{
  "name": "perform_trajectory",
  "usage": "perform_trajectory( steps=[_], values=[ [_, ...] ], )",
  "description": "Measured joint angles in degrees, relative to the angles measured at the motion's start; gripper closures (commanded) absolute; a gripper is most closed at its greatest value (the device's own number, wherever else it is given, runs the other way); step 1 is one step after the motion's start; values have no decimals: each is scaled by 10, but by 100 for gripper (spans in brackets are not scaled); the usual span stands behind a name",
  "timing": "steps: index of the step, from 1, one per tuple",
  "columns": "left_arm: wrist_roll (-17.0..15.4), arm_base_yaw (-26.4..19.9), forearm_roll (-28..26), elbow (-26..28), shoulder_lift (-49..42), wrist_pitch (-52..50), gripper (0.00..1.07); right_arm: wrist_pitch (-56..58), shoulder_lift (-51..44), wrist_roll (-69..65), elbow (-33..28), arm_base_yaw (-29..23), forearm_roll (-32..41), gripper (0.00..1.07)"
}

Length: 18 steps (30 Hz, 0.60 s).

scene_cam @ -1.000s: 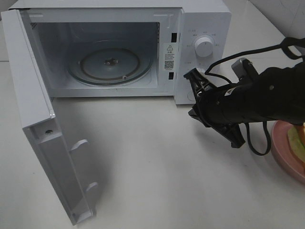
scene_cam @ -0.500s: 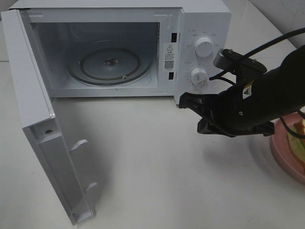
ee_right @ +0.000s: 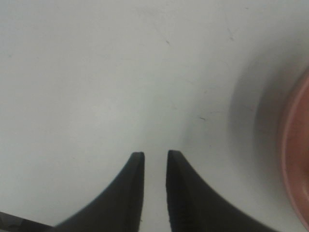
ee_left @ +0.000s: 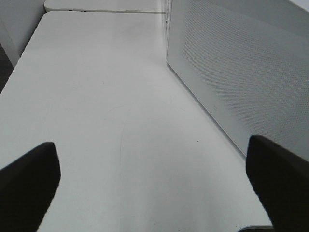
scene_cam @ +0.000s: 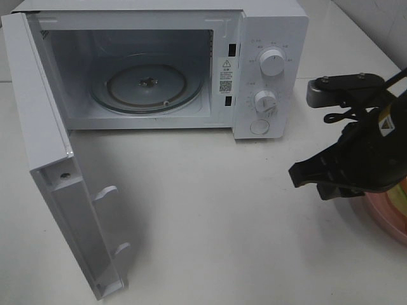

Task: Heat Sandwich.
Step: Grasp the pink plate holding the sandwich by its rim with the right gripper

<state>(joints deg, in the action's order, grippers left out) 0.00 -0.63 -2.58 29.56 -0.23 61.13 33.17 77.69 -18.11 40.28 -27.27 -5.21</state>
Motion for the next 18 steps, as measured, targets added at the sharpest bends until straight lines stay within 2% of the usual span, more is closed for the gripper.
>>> perform_trajectory(
  steps=[2, 3, 4, 5, 6, 7, 10, 18],
  values=[
    [0, 0, 0, 0, 0, 0, 6, 20, -11, 14, 0, 17, -6, 59],
    [0, 0, 0, 0, 0, 0, 6, 20, -11, 14, 0, 17, -6, 59],
    [0, 0, 0, 0, 0, 0, 6, 25, -15, 17, 0, 23, -9, 50],
    [0, 0, 0, 0, 0, 0, 6, 34, -18, 23, 0, 33, -17, 41],
    [0, 0, 0, 0, 0, 0, 6, 37, -19, 25, 0, 38, -20, 24],
    [0, 0, 0, 0, 0, 0, 6, 37, -19, 25, 0, 38, -20, 24],
    [0, 0, 0, 0, 0, 0, 6, 38, -19, 28, 0, 55, -29, 5],
    [0, 0, 0, 0, 0, 0, 6, 37, -19, 28, 0, 73, -45, 7]
  ],
)
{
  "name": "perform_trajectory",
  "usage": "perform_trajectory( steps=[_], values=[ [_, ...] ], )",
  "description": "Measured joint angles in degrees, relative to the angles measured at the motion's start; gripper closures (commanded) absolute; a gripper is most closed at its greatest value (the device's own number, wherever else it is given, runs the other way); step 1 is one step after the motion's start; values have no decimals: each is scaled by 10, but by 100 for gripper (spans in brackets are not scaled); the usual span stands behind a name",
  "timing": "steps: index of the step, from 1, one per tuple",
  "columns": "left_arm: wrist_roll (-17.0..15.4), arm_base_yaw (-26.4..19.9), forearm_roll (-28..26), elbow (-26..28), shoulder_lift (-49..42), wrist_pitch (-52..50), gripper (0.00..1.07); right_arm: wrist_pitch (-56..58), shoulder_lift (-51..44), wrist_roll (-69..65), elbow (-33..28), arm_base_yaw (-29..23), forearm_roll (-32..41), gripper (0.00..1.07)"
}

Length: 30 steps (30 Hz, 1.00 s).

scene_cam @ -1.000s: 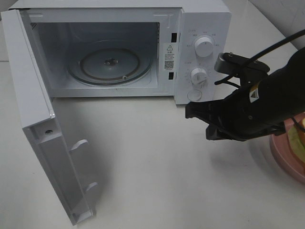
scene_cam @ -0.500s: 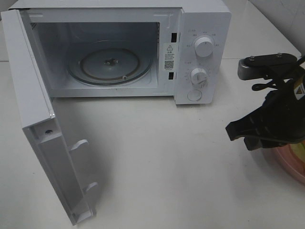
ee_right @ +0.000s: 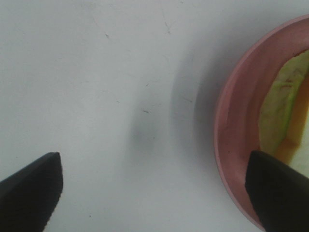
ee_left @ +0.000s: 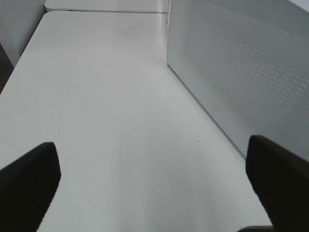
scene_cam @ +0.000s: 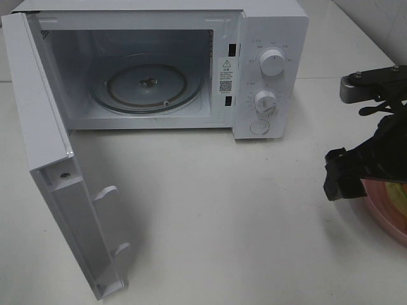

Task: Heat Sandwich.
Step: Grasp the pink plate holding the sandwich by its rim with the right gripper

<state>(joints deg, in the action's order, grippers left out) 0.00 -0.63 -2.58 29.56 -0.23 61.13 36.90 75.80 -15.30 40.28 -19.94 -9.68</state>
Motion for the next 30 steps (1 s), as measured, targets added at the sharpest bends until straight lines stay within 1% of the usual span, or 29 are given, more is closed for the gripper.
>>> perform_trajectory(
  steps=[3, 7, 8, 9, 14, 22, 26, 30],
  values=[
    [0, 0, 0, 0, 0, 0, 6, 0, 0, -1, 0, 12, -1, 8],
    [0, 0, 0, 0, 0, 0, 6, 0, 0, -3, 0, 44, -2, 10],
    [0, 0, 0, 0, 0, 0, 6, 0, 0, -3, 0, 44, -2, 10],
    [0, 0, 0, 0, 0, 0, 6, 0, 1, -3, 0, 57, -2, 10],
    [0, 0, 0, 0, 0, 0, 6, -2, 25, 1, 0, 78, -4, 11],
    [0, 0, 0, 0, 0, 0, 6, -21, 83, 2, 10, 83, -6, 13],
    [0, 0, 0, 0, 0, 0, 6, -26, 140, 15, 43, 83, -9, 14],
    [0, 0, 0, 0, 0, 0, 6, -27, 170, 16, 57, 83, -21, 15]
  ],
)
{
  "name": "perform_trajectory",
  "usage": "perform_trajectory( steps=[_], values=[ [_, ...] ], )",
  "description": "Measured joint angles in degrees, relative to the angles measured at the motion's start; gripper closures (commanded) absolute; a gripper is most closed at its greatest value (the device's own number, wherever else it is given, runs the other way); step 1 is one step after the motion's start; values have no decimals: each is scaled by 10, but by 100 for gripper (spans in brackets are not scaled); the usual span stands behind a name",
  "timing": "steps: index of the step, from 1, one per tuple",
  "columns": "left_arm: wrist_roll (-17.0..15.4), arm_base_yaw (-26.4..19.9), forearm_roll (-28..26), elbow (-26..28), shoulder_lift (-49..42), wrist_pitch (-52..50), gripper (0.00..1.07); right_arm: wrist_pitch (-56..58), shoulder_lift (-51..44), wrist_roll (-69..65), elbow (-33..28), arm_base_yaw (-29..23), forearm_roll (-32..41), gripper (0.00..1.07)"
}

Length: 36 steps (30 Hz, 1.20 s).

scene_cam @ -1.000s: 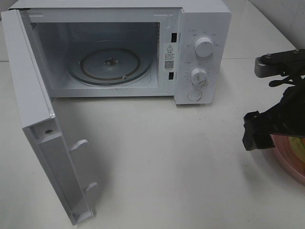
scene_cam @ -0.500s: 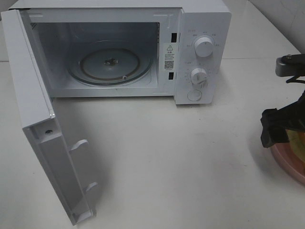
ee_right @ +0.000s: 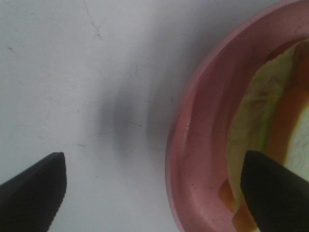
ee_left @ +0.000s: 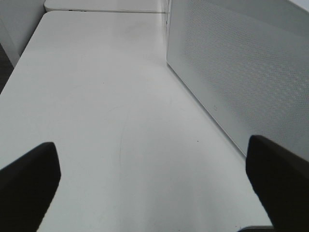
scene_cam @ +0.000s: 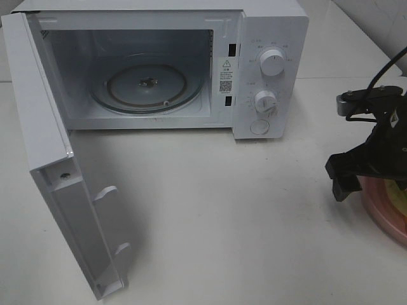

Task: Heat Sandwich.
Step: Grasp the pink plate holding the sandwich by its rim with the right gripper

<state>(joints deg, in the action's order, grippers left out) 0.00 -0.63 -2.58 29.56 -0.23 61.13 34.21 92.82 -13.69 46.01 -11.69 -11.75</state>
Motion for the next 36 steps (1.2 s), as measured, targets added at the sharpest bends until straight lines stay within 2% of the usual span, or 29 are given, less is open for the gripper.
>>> perform_trajectory(
  steps=[9, 15, 36],
  values=[
    [0, 0, 0, 0, 0, 0, 6, -9, 69, 1, 19, 0, -11, 17],
    [0, 0, 0, 0, 0, 0, 6, -21, 105, 6, 23, 19, -11, 18],
    [0, 0, 0, 0, 0, 0, 6, -26, 128, 20, 25, 27, -7, 22]
  ],
)
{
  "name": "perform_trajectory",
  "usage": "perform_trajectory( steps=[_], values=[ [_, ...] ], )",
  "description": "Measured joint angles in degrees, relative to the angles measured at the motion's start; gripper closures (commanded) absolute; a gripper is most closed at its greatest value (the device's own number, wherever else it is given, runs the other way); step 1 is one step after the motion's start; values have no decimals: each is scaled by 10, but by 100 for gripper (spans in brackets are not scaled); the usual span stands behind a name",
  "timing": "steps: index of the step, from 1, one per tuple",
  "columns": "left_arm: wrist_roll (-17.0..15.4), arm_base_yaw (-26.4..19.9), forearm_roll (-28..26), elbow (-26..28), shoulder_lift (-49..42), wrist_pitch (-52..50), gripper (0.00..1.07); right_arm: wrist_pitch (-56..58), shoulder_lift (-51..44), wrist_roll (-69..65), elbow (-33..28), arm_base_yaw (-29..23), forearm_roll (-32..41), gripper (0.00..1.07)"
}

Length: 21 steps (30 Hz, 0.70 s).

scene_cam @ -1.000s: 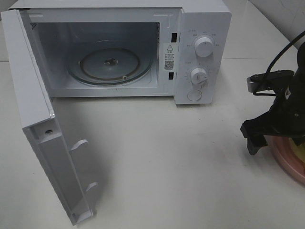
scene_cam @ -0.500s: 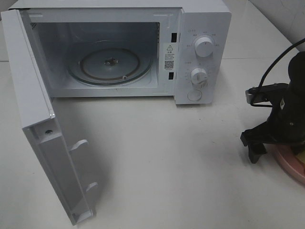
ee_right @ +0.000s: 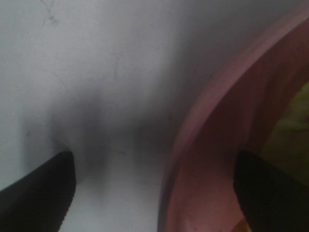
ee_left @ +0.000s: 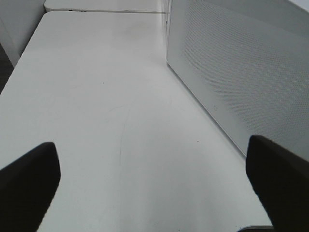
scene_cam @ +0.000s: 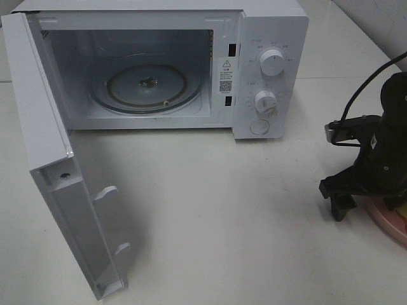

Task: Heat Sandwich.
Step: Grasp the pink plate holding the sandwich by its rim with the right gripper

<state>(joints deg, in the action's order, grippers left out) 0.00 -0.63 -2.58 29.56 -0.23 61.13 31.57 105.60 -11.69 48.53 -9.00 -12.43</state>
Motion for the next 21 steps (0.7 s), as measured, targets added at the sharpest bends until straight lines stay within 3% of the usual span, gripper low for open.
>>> perform_trajectory(
  steps=[4, 12, 14, 15, 16, 17, 19, 21],
  values=[
    [0, 0, 0, 0, 0, 0, 6, 0, 0, 4, 0, 0, 1, 26],
    [3, 0, 0, 0, 0, 0, 6, 5, 0, 9, 0, 0, 1, 51],
    [0, 0, 0, 0, 0, 0, 6, 6, 1, 9, 0, 0, 0, 63],
    [0, 0, 0, 0, 0, 0, 6, 7, 2, 8, 0, 0, -6, 78],
    [0, 0, 0, 0, 0, 0, 6, 7, 2, 7, 0, 1, -10, 85],
    [0, 0, 0, 0, 0, 0, 6, 7, 2, 7, 0, 1, -10, 85],
    [0, 0, 0, 0, 0, 0, 6, 9, 2, -6, 1, 2, -13, 107],
    [0, 0, 0, 0, 0, 0, 6, 14, -1, -7, 3, 0, -13, 107]
  ],
)
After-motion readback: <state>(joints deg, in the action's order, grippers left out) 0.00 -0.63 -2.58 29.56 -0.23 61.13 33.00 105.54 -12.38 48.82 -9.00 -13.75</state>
